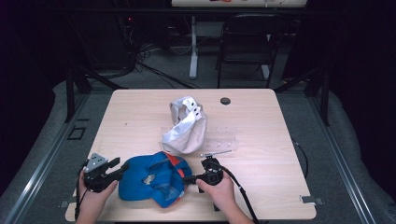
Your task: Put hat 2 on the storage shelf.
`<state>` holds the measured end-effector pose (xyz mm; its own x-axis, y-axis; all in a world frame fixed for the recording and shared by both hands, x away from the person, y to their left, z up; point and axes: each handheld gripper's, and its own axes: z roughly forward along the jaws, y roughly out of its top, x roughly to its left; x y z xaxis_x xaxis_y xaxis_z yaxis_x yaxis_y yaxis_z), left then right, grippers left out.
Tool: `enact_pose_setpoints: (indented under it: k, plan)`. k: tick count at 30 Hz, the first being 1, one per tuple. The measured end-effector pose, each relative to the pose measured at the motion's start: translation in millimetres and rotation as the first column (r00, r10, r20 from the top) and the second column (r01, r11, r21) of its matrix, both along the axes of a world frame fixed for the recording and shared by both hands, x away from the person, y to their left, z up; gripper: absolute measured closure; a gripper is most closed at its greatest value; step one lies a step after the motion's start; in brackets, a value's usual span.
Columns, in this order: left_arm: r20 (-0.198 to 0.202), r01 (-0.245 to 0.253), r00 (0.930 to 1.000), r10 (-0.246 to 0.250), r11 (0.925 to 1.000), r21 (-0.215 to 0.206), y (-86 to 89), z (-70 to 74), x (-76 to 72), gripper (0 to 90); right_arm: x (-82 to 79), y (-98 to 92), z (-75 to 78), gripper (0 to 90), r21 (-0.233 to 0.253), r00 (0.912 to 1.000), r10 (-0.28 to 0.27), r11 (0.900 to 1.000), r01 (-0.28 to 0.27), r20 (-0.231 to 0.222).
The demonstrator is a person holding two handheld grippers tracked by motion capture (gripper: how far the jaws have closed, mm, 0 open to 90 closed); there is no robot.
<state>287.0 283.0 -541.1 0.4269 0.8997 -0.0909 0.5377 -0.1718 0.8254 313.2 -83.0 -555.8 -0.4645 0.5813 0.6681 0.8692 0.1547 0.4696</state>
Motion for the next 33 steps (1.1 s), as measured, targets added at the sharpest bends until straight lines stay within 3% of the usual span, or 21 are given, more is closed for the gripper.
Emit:
enact_pose_setpoints:
  k: [5, 7, 9, 10, 14, 18, 20, 22, 26, 28, 33]
  plan:
    - [-0.001, 0.001, 1.0000, -0.001, 1.0000, 0.002, 0.4, 0.0, 0.1, 53.7, -0.8, -2.8, 5.7, 83.9, 0.005, 1.0000, -0.001, 1.000, 0.001, 0.005]
    - [0.000, 0.001, 1.0000, -0.001, 1.0000, 0.001, 0.1, 0.1, 0.0, 53.8, -0.2, -2.9, 4.6, 80.1, -0.011, 1.0000, -0.001, 1.000, 0.001, 0.008]
    - [0.001, 0.001, 1.0000, -0.001, 1.0000, 0.001, 0.1, 0.3, -0.1, 53.8, 0.6, -2.0, 1.5, 67.9, -0.037, 0.9998, -0.013, 0.999, 0.013, 0.016]
    - [0.000, 0.002, 1.0000, -0.002, 1.0000, 0.002, 0.2, 0.3, -0.1, 53.7, 1.5, -1.4, -2.7, 64.1, -0.056, 1.0000, -0.004, 0.998, 0.003, -0.009]
    - [-0.003, 0.002, 1.0000, -0.002, 1.0000, 0.002, 0.4, -0.3, 0.5, 53.7, 3.8, 1.6, -13.3, 61.9, -0.064, 0.9991, 0.011, 0.998, -0.014, -0.042]
    - [-0.002, 0.005, 1.0000, -0.005, 1.0000, 0.005, -0.1, -0.3, 0.3, 53.7, 4.1, 7.0, -20.0, 66.8, -0.062, 0.9980, 0.021, 0.998, -0.024, -0.060]
    - [0.000, 0.003, 1.0000, -0.003, 1.0000, 0.003, 0.2, -0.2, 0.2, 53.7, 3.8, 6.8, -18.6, 73.0, -0.034, 0.9979, 0.040, 0.999, -0.042, -0.050]
    - [-0.005, 0.004, 1.0000, -0.004, 1.0000, 0.003, 1.1, -0.3, 0.6, 53.7, 2.5, 4.7, -13.5, 77.2, 0.004, 0.9987, 0.020, 1.000, -0.020, -0.047]
    - [-0.003, 0.003, 1.0000, -0.003, 1.0000, 0.002, 1.3, -0.1, 0.6, 53.7, 1.7, -3.0, -4.6, 78.1, 0.031, 0.9994, -0.001, 1.000, 0.002, -0.034]
    - [-0.001, 0.001, 1.0000, -0.001, 1.0000, 0.004, 1.2, 0.5, 0.3, 53.8, 1.0, -4.7, -2.5, 78.2, 0.022, 0.9998, -0.010, 1.000, 0.011, -0.018]
    - [0.001, -0.004, 1.0000, 0.004, 1.0000, 0.003, 2.0, 0.9, 0.0, 53.8, -2.4, -14.1, 13.6, 78.4, 0.016, 0.9995, -0.005, 1.000, 0.005, -0.033]
